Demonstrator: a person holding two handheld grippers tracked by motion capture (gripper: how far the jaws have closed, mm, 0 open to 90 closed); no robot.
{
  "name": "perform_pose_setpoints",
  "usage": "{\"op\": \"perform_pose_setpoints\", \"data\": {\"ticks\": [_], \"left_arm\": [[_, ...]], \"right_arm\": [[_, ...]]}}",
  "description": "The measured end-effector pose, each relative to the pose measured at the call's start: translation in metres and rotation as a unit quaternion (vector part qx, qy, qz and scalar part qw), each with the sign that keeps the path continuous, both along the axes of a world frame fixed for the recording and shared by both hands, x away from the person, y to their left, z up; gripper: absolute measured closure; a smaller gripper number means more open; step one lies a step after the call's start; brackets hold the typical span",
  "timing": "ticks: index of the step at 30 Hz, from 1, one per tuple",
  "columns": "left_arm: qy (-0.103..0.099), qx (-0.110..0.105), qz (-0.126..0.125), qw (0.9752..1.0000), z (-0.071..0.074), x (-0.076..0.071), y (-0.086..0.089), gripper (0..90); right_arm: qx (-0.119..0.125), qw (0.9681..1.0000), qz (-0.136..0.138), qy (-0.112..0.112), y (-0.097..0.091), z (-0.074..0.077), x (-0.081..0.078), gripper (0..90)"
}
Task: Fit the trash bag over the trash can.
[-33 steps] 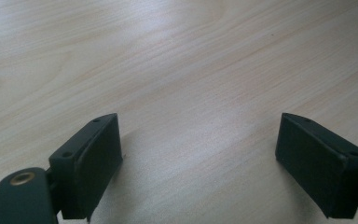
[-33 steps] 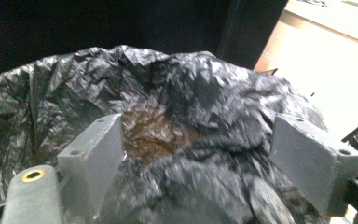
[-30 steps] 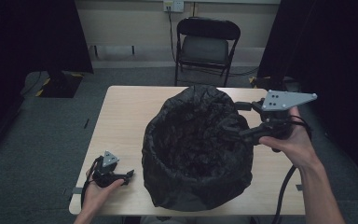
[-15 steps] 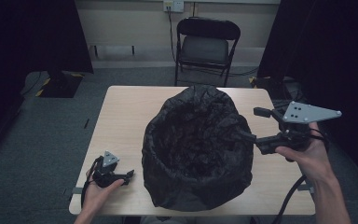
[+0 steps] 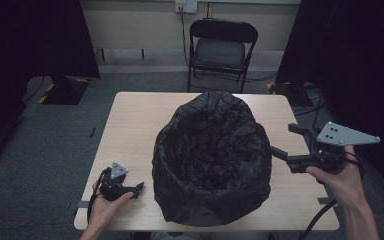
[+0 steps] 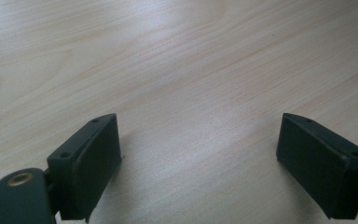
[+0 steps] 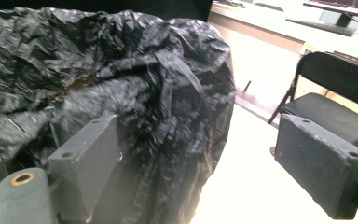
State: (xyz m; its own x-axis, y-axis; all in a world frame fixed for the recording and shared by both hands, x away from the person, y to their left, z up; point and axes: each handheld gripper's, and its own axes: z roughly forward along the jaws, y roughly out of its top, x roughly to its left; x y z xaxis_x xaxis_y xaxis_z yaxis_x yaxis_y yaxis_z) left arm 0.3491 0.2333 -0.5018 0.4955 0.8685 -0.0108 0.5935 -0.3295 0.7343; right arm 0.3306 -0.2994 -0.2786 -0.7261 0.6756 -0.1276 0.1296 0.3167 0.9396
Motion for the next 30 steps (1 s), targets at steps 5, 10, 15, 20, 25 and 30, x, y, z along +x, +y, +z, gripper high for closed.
{"op": "perform_pose_setpoints", "data": {"ticks": [5,10,15,20,25,30], "left_arm": [[0.002,0.001,0.001,1.0000,0.000,0.000,-0.001,12.5],[0.004,0.004,-0.002,1.0000,0.000,0.000,-0.002,9.5],[0.003,0.004,-0.001,1.0000,0.000,-0.001,-0.002,9.5],[0.003,0.004,-0.001,1.0000,0.000,-0.001,-0.002,9.5],[0.004,0.004,-0.001,1.0000,0.000,-0.001,-0.002,9.5],[0.004,0.003,0.000,1.0000,0.000,-0.001,-0.002,9.5]], "right_arm": [[0.005,0.9999,-0.016,-0.001,-0.004,-0.011,-0.002,12.7],[0.005,0.9995,-0.031,0.003,-0.007,-0.027,-0.004,12.6],[0.008,0.9987,-0.050,0.012,-0.012,-0.044,-0.006,12.7],[0.013,0.9977,-0.064,0.015,-0.014,-0.054,-0.007,13.3],[0.026,0.9958,-0.086,0.013,-0.020,-0.063,-0.007,14.0],[0.023,0.9945,-0.097,0.030,-0.023,-0.079,-0.007,14.7]]}}
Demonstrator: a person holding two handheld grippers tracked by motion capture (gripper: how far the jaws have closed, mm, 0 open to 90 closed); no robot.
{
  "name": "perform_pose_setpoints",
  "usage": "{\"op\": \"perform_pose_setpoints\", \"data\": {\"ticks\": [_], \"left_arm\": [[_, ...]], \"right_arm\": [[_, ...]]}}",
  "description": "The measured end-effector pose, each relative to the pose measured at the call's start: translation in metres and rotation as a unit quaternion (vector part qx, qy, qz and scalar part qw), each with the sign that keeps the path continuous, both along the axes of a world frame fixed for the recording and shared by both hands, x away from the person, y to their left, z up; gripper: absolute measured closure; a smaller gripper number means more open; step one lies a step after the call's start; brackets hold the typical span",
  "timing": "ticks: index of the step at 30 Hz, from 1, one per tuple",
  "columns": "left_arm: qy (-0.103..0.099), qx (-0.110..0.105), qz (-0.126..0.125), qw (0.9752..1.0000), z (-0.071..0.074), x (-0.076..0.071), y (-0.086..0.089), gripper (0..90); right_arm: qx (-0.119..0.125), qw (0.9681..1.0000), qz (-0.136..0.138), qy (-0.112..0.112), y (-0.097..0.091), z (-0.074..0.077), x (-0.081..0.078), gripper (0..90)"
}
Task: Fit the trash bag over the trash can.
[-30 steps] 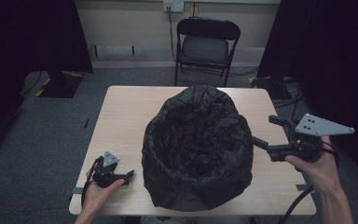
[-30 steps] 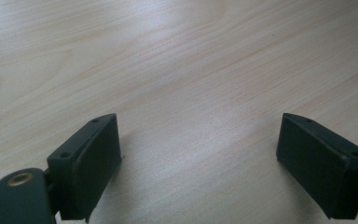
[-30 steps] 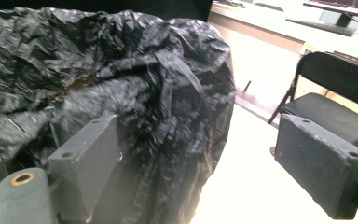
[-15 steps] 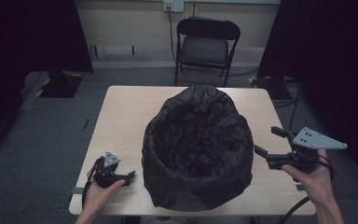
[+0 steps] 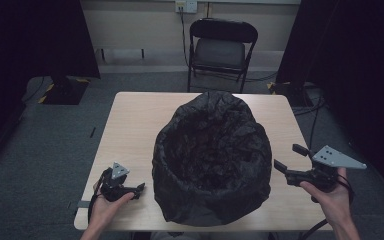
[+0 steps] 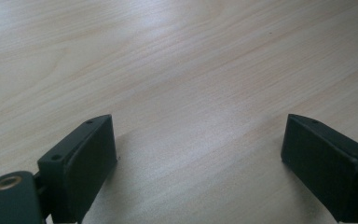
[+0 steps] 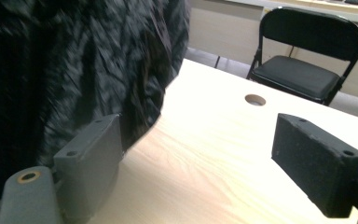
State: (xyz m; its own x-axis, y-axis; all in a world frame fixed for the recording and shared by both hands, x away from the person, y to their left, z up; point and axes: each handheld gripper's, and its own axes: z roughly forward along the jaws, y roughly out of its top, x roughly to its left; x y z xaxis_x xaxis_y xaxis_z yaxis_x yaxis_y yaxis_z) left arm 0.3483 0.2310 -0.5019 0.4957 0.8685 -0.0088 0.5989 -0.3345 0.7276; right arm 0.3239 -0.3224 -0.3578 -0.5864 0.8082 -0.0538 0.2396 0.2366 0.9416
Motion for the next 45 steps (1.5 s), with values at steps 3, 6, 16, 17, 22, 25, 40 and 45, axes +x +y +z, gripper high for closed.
{"op": "perform_pose_setpoints", "data": {"ticks": [3,6,16,17,22,25,40,45], "left_arm": [[0.000,0.000,0.000,1.0000,0.000,0.000,0.000,9.5],[0.000,-0.001,0.000,1.0000,0.000,0.000,0.000,9.5],[0.000,-0.001,0.000,1.0000,0.000,0.000,0.000,9.4],[0.000,-0.001,0.001,1.0000,0.000,0.000,0.000,9.4],[0.000,0.000,0.001,1.0000,0.000,-0.001,0.000,9.4],[0.000,0.000,0.001,1.0000,0.000,-0.001,-0.001,9.3],[0.000,-0.002,0.002,1.0000,0.000,-0.001,-0.001,9.3],[-0.001,-0.003,0.001,1.0000,0.000,-0.001,-0.001,9.2]], "right_arm": [[-0.001,0.9999,-0.012,0.006,-0.001,-0.008,0.001,14.7],[0.000,0.9997,-0.023,0.011,-0.003,-0.015,0.002,14.3],[-0.009,0.9974,-0.059,0.041,-0.008,-0.046,0.004,14.0],[-0.009,0.9969,-0.063,0.046,-0.009,-0.049,0.004,14.0],[-0.022,0.9941,-0.081,0.069,-0.013,-0.068,0.007,13.9],[-0.034,0.9921,-0.091,0.079,-0.015,-0.077,0.008,13.6],[-0.049,0.9820,-0.139,0.119,-0.031,-0.108,0.015,12.8],[-0.053,0.9771,-0.153,0.138,-0.037,-0.119,0.019,12.9]]}}
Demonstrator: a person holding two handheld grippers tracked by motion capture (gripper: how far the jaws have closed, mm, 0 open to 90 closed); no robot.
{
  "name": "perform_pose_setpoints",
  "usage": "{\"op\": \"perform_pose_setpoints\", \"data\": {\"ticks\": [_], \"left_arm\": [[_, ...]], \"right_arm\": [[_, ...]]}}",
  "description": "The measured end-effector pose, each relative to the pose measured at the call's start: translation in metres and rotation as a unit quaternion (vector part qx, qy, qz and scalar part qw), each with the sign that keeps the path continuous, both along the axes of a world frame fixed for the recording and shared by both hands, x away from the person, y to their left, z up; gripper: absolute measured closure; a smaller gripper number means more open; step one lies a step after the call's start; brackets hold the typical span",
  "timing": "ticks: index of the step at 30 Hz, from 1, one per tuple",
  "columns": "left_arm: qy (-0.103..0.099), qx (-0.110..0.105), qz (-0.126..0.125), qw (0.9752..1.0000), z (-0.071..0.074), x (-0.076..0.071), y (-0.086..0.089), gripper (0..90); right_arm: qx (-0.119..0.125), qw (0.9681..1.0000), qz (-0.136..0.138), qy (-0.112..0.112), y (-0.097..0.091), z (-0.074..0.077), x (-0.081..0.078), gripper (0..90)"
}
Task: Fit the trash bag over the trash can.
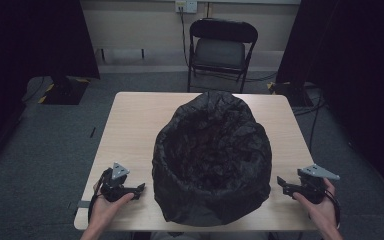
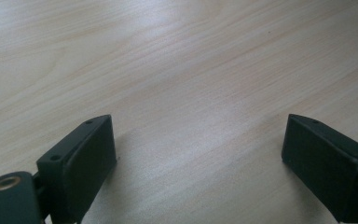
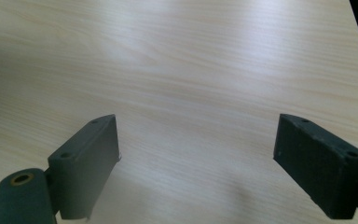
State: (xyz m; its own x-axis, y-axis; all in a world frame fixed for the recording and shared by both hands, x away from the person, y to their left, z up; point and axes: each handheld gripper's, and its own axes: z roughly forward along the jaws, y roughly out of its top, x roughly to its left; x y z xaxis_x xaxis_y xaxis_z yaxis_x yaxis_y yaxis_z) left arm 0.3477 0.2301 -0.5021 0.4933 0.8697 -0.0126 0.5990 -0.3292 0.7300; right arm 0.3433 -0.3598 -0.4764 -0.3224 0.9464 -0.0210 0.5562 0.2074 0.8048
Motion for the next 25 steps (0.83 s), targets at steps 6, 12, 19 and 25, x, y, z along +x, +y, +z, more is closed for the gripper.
{"op": "perform_pose_setpoints", "data": {"ticks": [6,12,19,25], "left_arm": [[0.000,0.000,0.000,1.0000,0.000,0.000,0.000,9.2],[0.000,0.000,0.000,1.0000,0.000,0.000,0.000,9.2],[0.000,0.001,-0.001,1.0000,0.000,0.000,0.000,9.1],[0.001,0.002,-0.002,1.0000,0.000,0.001,0.000,8.5]], "right_arm": [[-0.011,0.9996,-0.023,0.015,-0.006,-0.007,0.004,12.9],[-0.015,0.9987,-0.036,0.032,-0.008,-0.013,0.007,12.9],[-0.018,0.9974,-0.046,0.051,-0.009,-0.022,0.008,12.1],[-0.013,0.9970,-0.052,0.056,-0.009,-0.023,0.009,11.6]]}}
